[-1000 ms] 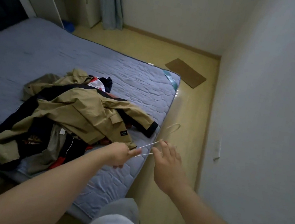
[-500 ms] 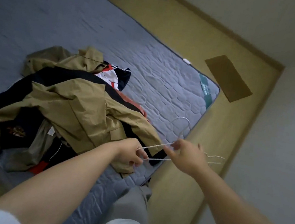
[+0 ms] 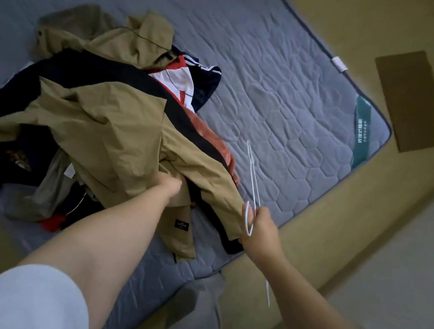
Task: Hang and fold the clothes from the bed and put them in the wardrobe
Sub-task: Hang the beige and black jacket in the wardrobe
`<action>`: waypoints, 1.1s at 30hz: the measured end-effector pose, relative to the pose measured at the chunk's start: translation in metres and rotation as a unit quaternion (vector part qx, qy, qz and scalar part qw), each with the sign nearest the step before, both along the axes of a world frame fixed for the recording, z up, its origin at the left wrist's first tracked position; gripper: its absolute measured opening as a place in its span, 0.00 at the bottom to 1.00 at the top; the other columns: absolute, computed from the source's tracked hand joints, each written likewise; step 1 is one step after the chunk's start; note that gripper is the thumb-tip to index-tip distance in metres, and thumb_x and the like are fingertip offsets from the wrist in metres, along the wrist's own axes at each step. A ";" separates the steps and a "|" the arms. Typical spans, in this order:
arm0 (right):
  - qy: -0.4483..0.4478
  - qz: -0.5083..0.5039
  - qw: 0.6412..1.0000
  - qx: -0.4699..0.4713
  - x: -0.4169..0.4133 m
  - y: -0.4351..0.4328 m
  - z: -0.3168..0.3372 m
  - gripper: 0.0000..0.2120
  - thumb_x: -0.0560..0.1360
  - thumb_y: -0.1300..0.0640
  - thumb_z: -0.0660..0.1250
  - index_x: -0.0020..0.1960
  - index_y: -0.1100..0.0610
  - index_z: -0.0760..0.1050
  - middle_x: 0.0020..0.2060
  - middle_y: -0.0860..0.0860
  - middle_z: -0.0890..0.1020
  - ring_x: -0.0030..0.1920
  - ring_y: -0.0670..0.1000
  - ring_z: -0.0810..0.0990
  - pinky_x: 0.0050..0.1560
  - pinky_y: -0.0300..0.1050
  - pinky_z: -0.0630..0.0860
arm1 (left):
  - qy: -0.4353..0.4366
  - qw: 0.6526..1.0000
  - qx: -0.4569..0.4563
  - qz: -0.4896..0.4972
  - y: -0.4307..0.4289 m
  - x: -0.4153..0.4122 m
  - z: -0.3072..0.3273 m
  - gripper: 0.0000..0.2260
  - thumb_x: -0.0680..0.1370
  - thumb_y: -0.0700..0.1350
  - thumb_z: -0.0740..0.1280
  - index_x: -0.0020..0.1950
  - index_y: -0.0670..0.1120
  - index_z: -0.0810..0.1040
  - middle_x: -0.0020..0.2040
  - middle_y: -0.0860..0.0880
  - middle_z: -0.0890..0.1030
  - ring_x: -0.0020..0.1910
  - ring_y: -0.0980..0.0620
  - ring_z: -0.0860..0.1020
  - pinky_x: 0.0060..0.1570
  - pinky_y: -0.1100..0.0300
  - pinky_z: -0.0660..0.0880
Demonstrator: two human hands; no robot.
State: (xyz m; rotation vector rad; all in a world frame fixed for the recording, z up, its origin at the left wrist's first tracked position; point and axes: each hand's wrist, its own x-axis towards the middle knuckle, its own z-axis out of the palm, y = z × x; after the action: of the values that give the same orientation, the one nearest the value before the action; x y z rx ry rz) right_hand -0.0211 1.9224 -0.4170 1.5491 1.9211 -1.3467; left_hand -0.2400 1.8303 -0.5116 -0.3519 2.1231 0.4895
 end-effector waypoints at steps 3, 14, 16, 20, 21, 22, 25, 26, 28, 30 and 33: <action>-0.009 -0.010 1.000 -0.018 -0.006 0.005 -0.017 0.14 0.84 0.47 0.58 0.42 0.51 0.61 0.38 0.49 0.73 0.36 0.48 0.72 0.31 0.42 0.64 | -0.178 0.972 0.066 0.138 0.002 0.004 -0.026 0.30 0.81 0.59 0.64 0.77 0.43 0.65 0.72 0.41 0.72 0.68 0.41 0.75 0.63 0.49 0.74; -0.011 0.016 1.000 -0.015 -0.017 0.031 -0.024 0.23 0.83 0.38 0.52 0.48 0.59 0.68 0.41 0.58 0.83 0.43 0.58 0.81 0.47 0.54 0.78 | -0.077 0.937 0.197 0.279 0.058 0.025 -0.059 0.07 0.81 0.41 0.63 0.58 0.44 0.75 0.56 0.43 0.79 0.53 0.47 0.75 0.53 0.55 0.71; -0.015 0.015 1.000 -0.015 -0.018 0.030 -0.014 0.22 0.83 0.39 0.53 0.48 0.58 0.68 0.42 0.58 0.82 0.43 0.59 0.82 0.49 0.54 0.79 | -0.027 0.926 0.209 0.312 0.054 0.024 -0.035 0.06 0.79 0.40 0.61 0.53 0.41 0.75 0.49 0.43 0.79 0.46 0.46 0.75 0.48 0.56 0.71; -0.009 0.040 0.999 -0.022 -0.028 0.029 0.016 0.18 0.83 0.43 0.56 0.48 0.58 0.67 0.45 0.58 0.80 0.48 0.61 0.82 0.53 0.59 0.79 | 0.062 0.863 0.222 0.449 0.015 -0.005 0.028 0.04 0.74 0.37 0.60 0.44 0.40 0.75 0.45 0.44 0.80 0.38 0.45 0.78 0.36 0.59 0.75; -0.007 0.063 0.998 -0.022 -0.031 0.028 0.025 0.17 0.84 0.45 0.57 0.49 0.59 0.67 0.45 0.58 0.80 0.48 0.61 0.81 0.53 0.59 0.79 | 0.075 0.837 0.227 0.492 0.001 -0.015 0.045 0.05 0.73 0.34 0.60 0.44 0.41 0.75 0.45 0.44 0.79 0.38 0.46 0.78 0.34 0.59 0.75; -0.001 0.085 0.996 -0.023 -0.036 0.028 0.035 0.16 0.84 0.45 0.56 0.50 0.59 0.67 0.44 0.57 0.79 0.48 0.61 0.81 0.53 0.59 0.78 | 0.085 0.818 0.225 0.522 -0.013 -0.025 0.061 0.08 0.73 0.33 0.61 0.47 0.42 0.75 0.46 0.45 0.79 0.40 0.45 0.78 0.34 0.58 0.76; 0.033 0.129 0.991 -0.019 -0.048 0.025 0.064 0.16 0.84 0.45 0.56 0.52 0.60 0.68 0.45 0.56 0.78 0.48 0.61 0.81 0.52 0.58 0.79 | 0.067 0.805 0.230 0.543 -0.050 -0.044 0.111 0.15 0.76 0.35 0.59 0.60 0.45 0.75 0.53 0.44 0.79 0.48 0.42 0.79 0.45 0.49 0.78; 0.040 0.144 0.989 -0.016 -0.052 0.024 0.072 0.15 0.84 0.47 0.57 0.54 0.60 0.68 0.47 0.57 0.79 0.49 0.61 0.81 0.50 0.54 0.79 | 0.051 0.815 0.236 0.528 -0.060 -0.046 0.128 0.13 0.78 0.38 0.59 0.60 0.46 0.76 0.55 0.43 0.80 0.50 0.41 0.80 0.49 0.47 0.79; 0.049 0.175 0.983 -0.007 -0.058 0.023 0.089 0.14 0.83 0.49 0.59 0.56 0.62 0.70 0.49 0.59 0.80 0.50 0.61 0.81 0.44 0.46 0.74 | 0.006 0.848 0.251 0.466 -0.075 -0.042 0.164 0.11 0.79 0.51 0.65 0.56 0.47 0.78 0.56 0.42 0.83 0.53 0.40 0.82 0.56 0.44 0.79; 0.065 0.198 0.978 -0.002 -0.063 0.019 0.106 0.17 0.84 0.48 0.57 0.55 0.62 0.71 0.49 0.59 0.80 0.49 0.60 0.80 0.40 0.43 0.69 | -0.031 0.883 0.262 0.388 -0.088 -0.029 0.197 0.23 0.73 0.66 0.70 0.54 0.49 0.80 0.51 0.42 0.86 0.51 0.42 0.84 0.54 0.44 0.80; 0.086 0.239 0.967 0.004 -0.066 0.011 0.133 0.12 0.84 0.51 0.55 0.51 0.58 0.71 0.46 0.54 0.78 0.48 0.57 0.78 0.40 0.43 0.71 | 0.030 0.910 0.270 0.312 -0.108 0.000 0.240 0.17 0.77 0.57 0.72 0.58 0.46 0.82 0.49 0.41 0.86 0.45 0.41 0.85 0.45 0.51 0.81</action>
State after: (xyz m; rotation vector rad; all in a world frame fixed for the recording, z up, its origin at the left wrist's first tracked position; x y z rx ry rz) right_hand -0.0876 1.9336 -0.2838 0.9020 2.2169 -1.2835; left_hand -0.2403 1.7224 -0.2718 -0.6951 1.7968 1.4357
